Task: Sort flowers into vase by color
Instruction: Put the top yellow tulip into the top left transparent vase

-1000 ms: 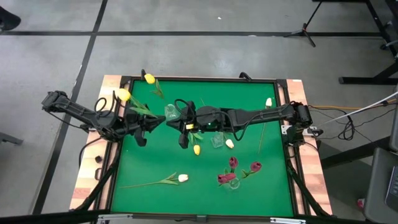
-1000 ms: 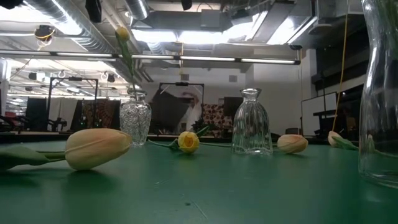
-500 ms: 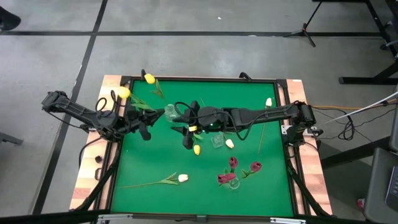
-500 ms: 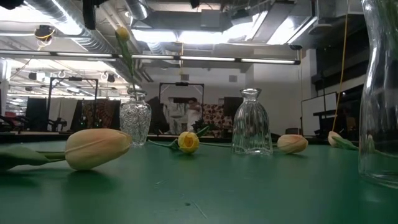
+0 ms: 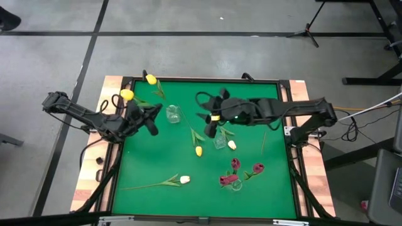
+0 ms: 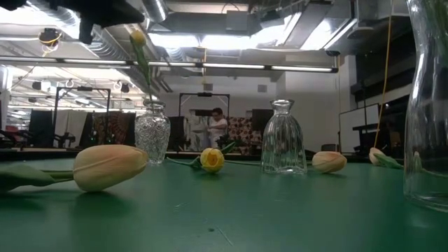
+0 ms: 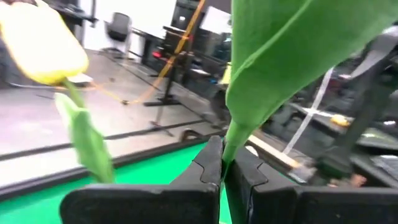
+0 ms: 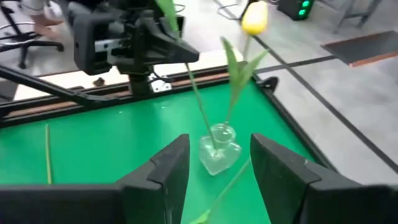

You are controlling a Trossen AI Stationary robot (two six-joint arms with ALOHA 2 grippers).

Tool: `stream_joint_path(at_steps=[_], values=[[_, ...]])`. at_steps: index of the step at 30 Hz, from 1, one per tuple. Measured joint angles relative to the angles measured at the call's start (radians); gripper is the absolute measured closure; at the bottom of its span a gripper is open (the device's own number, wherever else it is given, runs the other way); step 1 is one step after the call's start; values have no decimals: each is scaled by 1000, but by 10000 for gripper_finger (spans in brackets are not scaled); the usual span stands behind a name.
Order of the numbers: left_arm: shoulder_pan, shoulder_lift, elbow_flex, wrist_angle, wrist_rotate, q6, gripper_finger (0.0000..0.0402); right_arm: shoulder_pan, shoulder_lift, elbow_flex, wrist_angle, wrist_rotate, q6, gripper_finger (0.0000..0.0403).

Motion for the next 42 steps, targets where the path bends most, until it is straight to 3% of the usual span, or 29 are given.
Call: stream_joint_path(at_steps=[14,21,27,36,39,42], values=[[1,27,0,-103,-143,34,401,0,-30,0,-75,5,49,236],[0,26,0,-102,-163,57,402,0,-30,0,-115,6,55,236],[-20,26,3,-121,-146,60,401,0,-30,0,-151,14,67,236],[-32,25,127,-345,-133,56,401,0,-30,0,-156,14,66,236],[-27,25,171,-447,-68,23,401,0,-30,0,-165,14,66,236],[5,25,217,-588,69,-57,401,0,-31,0,-187,-5,66,236]])
